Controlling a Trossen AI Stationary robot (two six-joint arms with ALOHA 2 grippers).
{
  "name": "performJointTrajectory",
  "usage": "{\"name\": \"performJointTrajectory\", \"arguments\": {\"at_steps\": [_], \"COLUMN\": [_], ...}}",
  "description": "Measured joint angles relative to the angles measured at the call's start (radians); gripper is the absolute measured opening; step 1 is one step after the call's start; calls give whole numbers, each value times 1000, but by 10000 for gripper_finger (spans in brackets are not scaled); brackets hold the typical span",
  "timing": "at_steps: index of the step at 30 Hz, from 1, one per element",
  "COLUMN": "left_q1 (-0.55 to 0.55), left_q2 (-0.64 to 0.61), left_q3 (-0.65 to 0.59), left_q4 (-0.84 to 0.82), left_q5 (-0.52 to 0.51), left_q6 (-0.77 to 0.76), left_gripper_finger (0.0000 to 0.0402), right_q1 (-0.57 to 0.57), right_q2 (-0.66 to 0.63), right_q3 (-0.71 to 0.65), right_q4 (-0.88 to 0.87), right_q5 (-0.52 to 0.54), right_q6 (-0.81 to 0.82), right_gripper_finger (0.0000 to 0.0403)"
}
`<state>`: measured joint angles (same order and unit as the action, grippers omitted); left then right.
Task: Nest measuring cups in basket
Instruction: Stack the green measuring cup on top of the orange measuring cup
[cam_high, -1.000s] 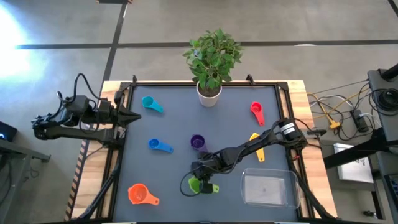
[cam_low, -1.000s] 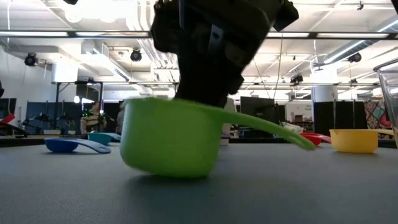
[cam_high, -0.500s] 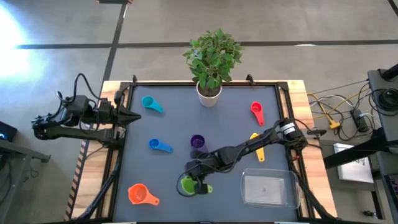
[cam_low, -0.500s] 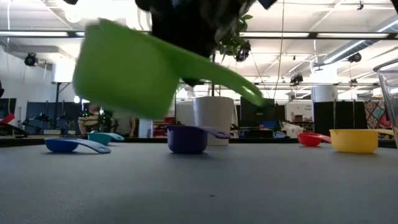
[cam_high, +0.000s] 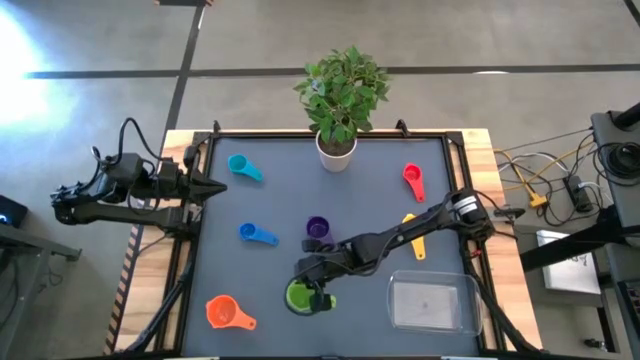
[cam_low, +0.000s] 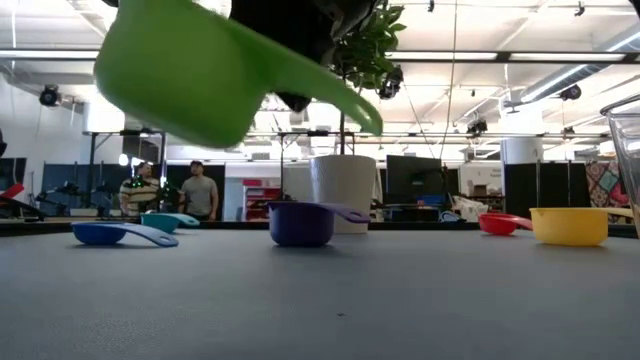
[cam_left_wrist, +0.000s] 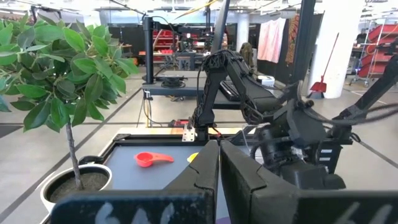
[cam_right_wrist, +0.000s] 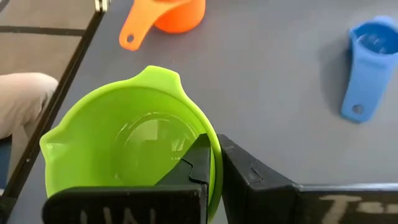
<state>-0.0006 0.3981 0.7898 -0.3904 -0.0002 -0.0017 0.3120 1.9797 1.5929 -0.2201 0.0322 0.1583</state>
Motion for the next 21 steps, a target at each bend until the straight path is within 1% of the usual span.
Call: {"name": "performJointTrajectory", "arguments": {"at_steps": [5, 11, 15, 18, 21], "left_q1": [0, 0, 0, -1, -5], "left_q2": [0, 8, 43, 89, 126], "left_q3": [0, 0, -17, -19, -19], "left_q4": [0, 8, -4, -16, -21], "left_q5": [0, -14, -14, -24, -65], "left_q6": [0, -16, -117, -129, -124], "left_gripper_finger": [0, 0, 0, 0, 0], "right_q1": [-3, -22, -34, -42, -48], "right_q2": [-27, -46, -50, -53, -55], "right_q3": [-1, -3, -4, -5, -5], "right_q4": [12, 41, 44, 47, 51], "right_q5": [40, 47, 48, 48, 55], "right_q6": [-35, -59, -69, -70, -70], "right_gripper_finger": [9, 9, 9, 9, 9]}}
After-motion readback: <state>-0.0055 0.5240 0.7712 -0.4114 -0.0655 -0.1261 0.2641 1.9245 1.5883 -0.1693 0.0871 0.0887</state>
